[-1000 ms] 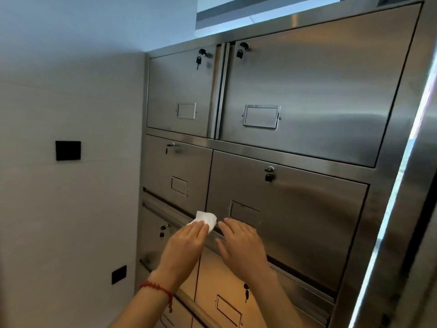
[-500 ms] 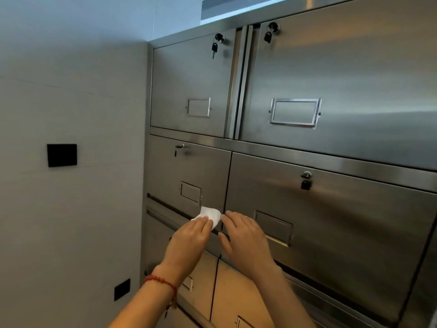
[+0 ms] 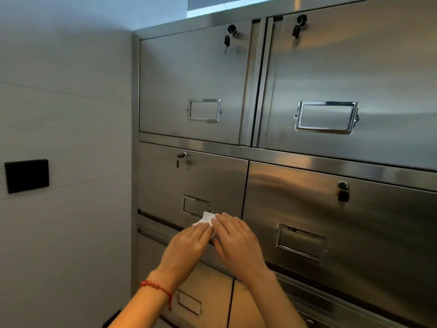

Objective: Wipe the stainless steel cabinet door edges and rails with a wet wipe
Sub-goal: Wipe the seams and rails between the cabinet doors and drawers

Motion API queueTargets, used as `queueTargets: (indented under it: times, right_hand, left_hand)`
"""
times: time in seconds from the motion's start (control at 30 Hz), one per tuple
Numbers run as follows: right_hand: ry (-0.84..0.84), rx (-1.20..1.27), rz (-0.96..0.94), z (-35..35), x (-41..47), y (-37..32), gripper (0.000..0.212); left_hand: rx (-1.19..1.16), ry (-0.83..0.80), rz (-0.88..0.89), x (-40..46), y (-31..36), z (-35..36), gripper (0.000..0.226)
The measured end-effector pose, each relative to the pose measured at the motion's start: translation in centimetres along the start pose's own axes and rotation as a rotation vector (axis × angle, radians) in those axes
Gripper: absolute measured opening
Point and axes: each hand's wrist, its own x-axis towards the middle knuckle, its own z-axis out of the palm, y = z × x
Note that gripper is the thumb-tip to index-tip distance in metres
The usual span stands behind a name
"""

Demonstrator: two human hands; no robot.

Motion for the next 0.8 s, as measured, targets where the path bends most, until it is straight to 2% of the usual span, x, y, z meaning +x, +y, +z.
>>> queueTargets:
  times: [0.23, 0.6, 0.8]
  right_hand:
    - [-0.009, -0.039, 0.006, 2.8, 1.9, -0.2, 0.047]
    - [0.119, -0.023, -0.046, 7.1, 4.6, 3.2, 0.043]
    - [0.182, -0.026, -0.087, 8.8, 5.7, 5.9, 0.039]
  left_hand:
    - [-0.054, 0.048, 0.045, 0.4, -3.2, 1.8, 0.065]
    - [-0.08, 0.137, 0.14, 2.9, -6.2, 5.4, 0.056]
    - [-0.06, 0.226, 0.126, 4.9, -7.3, 7.8, 0.048]
